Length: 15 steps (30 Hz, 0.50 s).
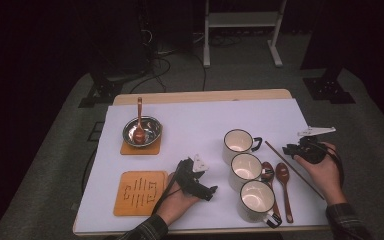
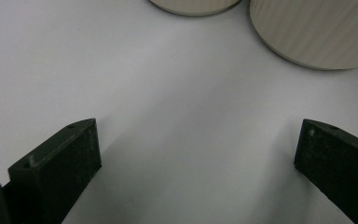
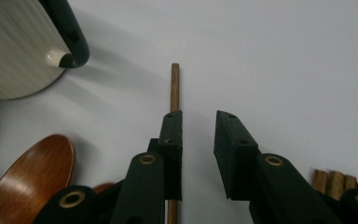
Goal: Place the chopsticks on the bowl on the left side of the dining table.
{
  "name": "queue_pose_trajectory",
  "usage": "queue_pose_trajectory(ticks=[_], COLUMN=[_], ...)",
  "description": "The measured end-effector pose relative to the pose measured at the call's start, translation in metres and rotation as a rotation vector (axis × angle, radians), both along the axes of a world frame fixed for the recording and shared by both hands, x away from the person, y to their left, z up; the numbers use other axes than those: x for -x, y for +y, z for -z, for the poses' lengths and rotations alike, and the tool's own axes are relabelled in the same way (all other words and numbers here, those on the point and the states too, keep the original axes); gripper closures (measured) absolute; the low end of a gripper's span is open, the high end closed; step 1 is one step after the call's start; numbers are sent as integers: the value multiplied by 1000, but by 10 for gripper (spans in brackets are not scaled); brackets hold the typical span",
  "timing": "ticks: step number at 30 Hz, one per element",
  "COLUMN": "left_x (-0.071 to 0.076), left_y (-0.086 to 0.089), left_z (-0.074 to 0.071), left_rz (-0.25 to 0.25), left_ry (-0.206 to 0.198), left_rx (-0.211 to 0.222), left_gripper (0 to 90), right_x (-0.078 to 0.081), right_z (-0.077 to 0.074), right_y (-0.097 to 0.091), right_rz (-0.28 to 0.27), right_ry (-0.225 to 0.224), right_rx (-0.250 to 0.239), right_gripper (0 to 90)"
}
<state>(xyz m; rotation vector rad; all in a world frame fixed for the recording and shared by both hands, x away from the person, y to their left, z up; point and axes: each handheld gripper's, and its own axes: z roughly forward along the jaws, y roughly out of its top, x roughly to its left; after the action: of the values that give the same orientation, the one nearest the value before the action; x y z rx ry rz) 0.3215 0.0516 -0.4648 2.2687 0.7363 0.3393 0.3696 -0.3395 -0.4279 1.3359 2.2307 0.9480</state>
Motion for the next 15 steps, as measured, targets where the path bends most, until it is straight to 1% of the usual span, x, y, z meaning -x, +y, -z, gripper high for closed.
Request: queue_pose_trajectory(ticks=[5,6,7,15], left_x=[0,0,0,0], left_y=[0,0,0,0], left_z=[0,0,0,0], left_rz=[0,0,1,0], left_ry=[0,0,1,0], left_rx=[0,0,0,-1], left_gripper=[0,0,0,0], right_x=[13,13,18,34], right_z=[0,0,1,3], right_y=[-8,-8,-11,-22], right_rz=[-3,-3,3,7], right_ry=[-6,-6,1,9], right_rx=[-4,-4,-7,-10], right_gripper=[721,721,722,725])
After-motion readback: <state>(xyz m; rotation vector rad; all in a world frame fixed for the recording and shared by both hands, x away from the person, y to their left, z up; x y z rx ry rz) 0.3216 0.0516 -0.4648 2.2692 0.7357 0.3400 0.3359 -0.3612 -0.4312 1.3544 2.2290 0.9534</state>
